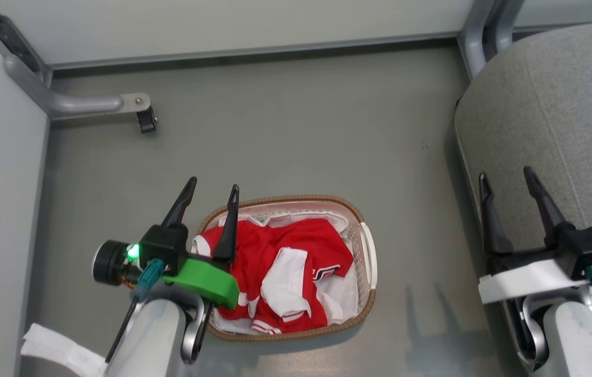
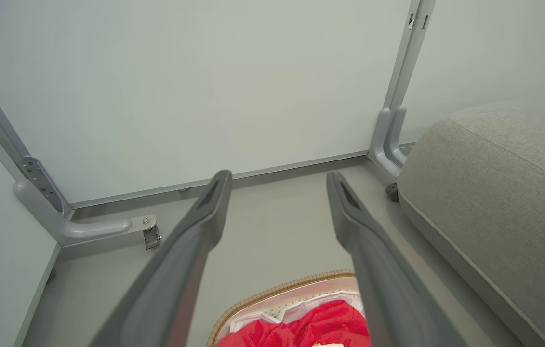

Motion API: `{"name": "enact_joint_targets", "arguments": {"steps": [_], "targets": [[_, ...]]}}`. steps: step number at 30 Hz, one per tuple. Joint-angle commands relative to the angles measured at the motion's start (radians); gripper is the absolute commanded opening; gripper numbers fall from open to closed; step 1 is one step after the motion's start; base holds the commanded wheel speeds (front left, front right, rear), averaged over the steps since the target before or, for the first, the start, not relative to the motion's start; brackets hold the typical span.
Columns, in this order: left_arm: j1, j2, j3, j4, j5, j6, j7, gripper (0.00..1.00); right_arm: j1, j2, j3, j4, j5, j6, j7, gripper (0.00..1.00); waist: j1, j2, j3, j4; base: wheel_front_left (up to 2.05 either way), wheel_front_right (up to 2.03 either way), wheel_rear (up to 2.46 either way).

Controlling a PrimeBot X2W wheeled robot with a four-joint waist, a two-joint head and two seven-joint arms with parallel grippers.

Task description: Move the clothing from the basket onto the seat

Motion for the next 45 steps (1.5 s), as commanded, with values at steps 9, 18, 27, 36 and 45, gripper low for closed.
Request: {"name": "enact_joint_targets", "arguments": {"steps": [9, 18, 27, 36, 45], "targets": [[-0.268, 0.021, -0.108, 0.235, 0.062, -0.027, 0.001, 1.00, -0.168, -0.004, -0.040, -0.093, 0.028, -0.001, -0.002, 1.00, 0.0000, -0.0001, 0.354, -0.140, 0.00, 0.00, 0.00], [-0.439, 0.047, -0.293, 0.505, 0.093, -0.034, 0.040, 1.00, -0.256, -0.003, -0.041, -0.135, 0.088, -0.001, -0.002, 1.00, 0.0000, -0.0001, 0.518, -0.242, 0.00, 0.00, 0.00], [-0.545, 0.067, -0.438, 0.668, 0.070, -0.034, 0.096, 1.00, -0.287, -0.003, 0.001, -0.151, 0.145, -0.001, -0.002, 1.00, 0.0000, -0.0001, 0.603, -0.303, 0.00, 0.00, 0.00], [-0.646, 0.089, -0.469, 0.783, 0.083, -0.020, 0.197, 1.00, -0.317, -0.003, 0.048, -0.157, 0.195, -0.001, -0.002, 1.00, 0.0000, -0.0001, 0.652, -0.357, 0.00, 0.00, 0.00], [-0.670, 0.071, -0.477, 0.850, 0.067, 0.009, 0.269, 0.33, -0.318, -0.004, 0.058, -0.145, 0.219, -0.001, -0.002, 1.00, 0.0000, -0.0001, 0.659, -0.378, 0.00, 0.00, 0.00]]}}
